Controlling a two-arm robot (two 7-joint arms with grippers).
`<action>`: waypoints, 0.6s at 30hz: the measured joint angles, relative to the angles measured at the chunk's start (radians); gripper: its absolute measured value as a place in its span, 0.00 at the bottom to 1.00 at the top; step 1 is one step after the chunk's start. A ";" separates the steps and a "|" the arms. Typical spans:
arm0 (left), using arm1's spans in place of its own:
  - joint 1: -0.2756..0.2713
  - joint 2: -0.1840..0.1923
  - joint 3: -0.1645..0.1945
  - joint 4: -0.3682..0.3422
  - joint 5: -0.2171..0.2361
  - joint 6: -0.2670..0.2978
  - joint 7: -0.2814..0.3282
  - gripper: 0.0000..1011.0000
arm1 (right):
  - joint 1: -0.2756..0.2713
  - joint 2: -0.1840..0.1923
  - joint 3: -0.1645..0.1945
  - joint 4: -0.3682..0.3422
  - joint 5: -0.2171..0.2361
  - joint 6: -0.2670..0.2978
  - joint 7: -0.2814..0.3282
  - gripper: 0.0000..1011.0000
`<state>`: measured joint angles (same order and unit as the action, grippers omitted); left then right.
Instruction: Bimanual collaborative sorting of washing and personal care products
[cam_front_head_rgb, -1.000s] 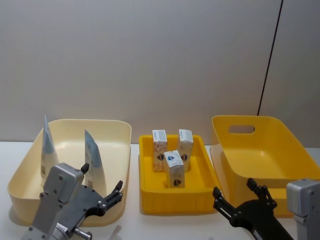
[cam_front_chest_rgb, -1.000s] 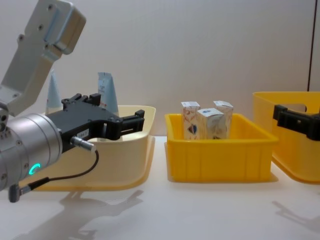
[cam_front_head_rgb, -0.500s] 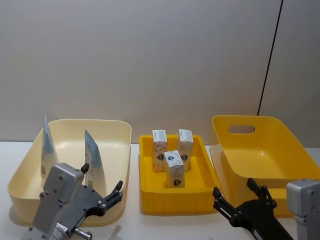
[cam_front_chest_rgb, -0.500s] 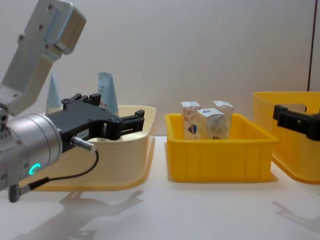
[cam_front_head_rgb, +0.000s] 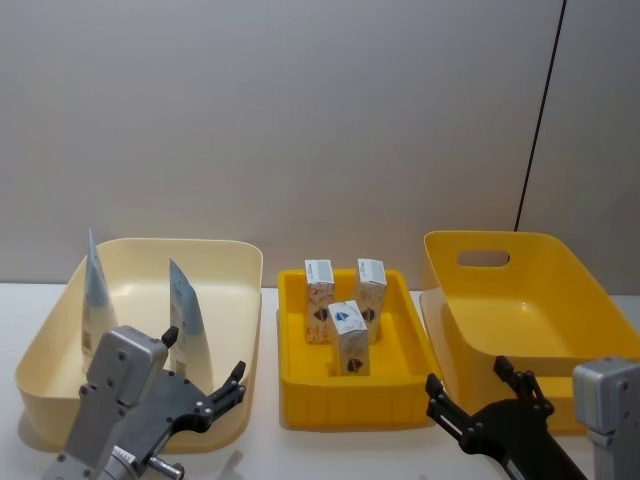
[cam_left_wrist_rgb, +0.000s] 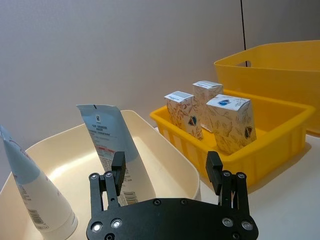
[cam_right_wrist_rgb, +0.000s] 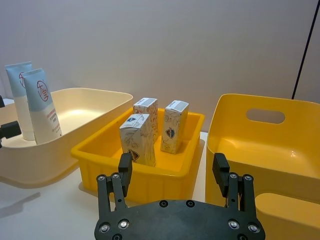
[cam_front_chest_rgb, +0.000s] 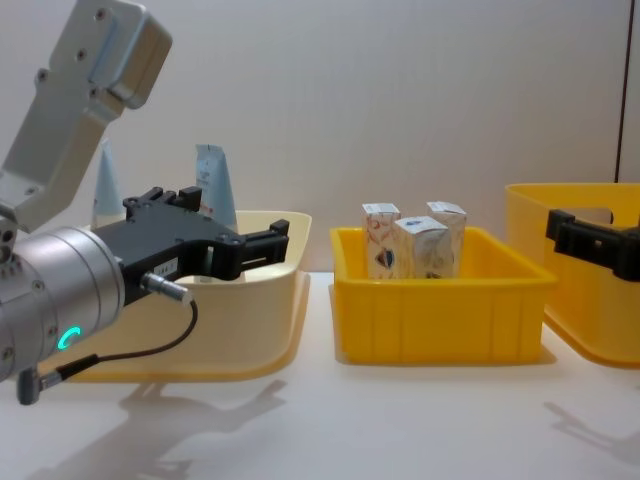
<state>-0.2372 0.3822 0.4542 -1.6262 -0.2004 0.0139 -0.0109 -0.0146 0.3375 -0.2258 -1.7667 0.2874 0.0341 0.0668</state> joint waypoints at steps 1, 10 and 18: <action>0.000 0.000 0.000 0.000 0.000 0.000 0.000 0.99 | 0.000 0.000 0.000 0.000 0.000 0.000 0.000 0.99; 0.000 0.000 0.000 0.000 0.000 0.000 0.000 0.99 | 0.000 0.000 0.000 0.000 0.000 0.000 0.000 0.99; 0.000 0.000 -0.001 0.000 0.000 0.000 0.000 0.99 | 0.000 0.000 0.000 0.000 0.000 0.000 0.000 0.99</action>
<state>-0.2370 0.3819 0.4537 -1.6262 -0.2004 0.0141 -0.0109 -0.0147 0.3375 -0.2259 -1.7667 0.2873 0.0341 0.0668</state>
